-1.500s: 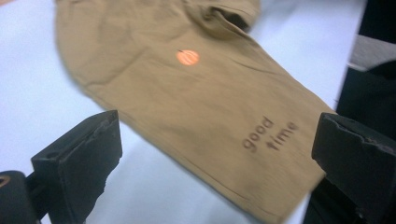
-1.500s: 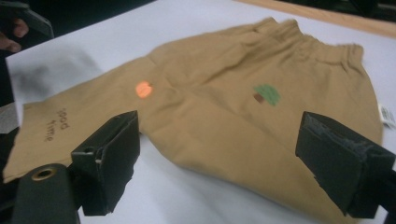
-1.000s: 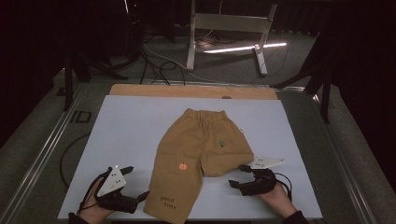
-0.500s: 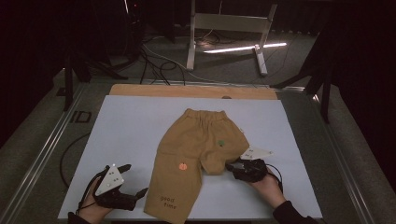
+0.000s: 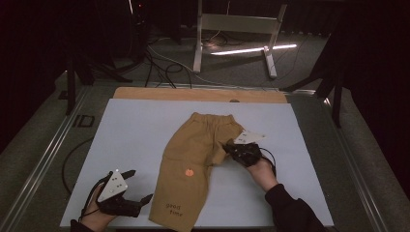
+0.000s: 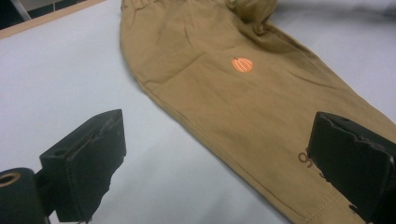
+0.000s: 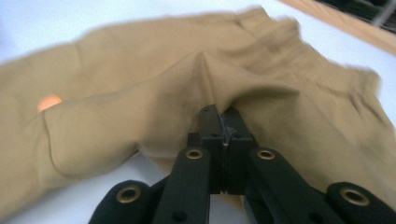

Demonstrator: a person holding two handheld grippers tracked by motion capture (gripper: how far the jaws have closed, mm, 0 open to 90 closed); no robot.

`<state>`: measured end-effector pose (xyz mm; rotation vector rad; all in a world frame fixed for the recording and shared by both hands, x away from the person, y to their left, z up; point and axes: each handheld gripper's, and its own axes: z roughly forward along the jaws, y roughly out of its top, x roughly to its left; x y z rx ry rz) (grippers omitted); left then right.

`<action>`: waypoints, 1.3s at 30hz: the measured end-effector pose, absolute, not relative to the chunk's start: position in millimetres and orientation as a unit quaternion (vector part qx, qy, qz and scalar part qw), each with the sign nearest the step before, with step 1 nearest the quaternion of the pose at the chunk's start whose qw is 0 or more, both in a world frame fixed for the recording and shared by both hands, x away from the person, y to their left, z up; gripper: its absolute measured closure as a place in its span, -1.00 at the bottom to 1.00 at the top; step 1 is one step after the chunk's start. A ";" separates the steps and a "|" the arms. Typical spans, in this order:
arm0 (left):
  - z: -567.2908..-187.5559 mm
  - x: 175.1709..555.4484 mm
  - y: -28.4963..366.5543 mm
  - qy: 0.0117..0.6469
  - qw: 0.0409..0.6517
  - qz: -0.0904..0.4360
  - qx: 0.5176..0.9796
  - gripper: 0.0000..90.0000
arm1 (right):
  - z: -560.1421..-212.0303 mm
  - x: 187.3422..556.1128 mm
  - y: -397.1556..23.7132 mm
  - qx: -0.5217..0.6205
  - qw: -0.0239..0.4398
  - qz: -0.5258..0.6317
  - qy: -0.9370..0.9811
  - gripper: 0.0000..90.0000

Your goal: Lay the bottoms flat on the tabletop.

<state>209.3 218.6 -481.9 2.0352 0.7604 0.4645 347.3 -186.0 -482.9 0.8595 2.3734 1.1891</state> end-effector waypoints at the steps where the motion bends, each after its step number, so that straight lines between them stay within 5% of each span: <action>1: -481.7 209.4 218.8 0.305 0.444 0.188 0.821 -0.88 | -476.7 349.9 -173.7 0.290 0.172 0.427 0.839 1.00; 8: -481.6 209.2 219.5 0.305 0.448 0.185 0.819 -0.88 | -464.8 360.5 -135.0 0.260 0.155 0.448 0.841 0.99; 9: -482.0 208.9 219.6 0.305 0.450 0.185 0.819 -0.88 | -468.7 367.9 -124.9 0.258 0.130 0.446 0.847 0.73; 10: -482.0 208.9 219.6 0.305 0.450 0.185 0.819 -0.88 | -468.7 367.9 -124.9 0.258 0.130 0.446 0.847 0.73; 11: -482.7 208.9 219.9 0.306 0.449 0.182 0.819 -0.88 | -475.7 373.3 -116.3 0.265 0.109 0.434 0.854 0.39; 15: -483.9 209.4 221.1 0.307 0.449 0.181 0.819 -0.88 | -490.0 374.8 -104.3 0.267 0.083 0.415 0.866 0.04; 21: -483.5 209.0 220.8 0.306 0.448 0.183 0.820 -0.87 | -501.8 373.0 -100.6 0.263 0.085 0.387 0.880 -0.02; 31: -483.0 208.7 221.0 0.308 0.447 0.185 0.819 -0.87 | -449.9 361.8 -161.2 0.274 0.153 0.430 0.847 -0.01; 39: -484.5 209.6 219.0 0.306 0.444 0.183 0.822 -0.87 | -478.6 361.2 -195.4 0.317 0.138 0.413 0.843 0.10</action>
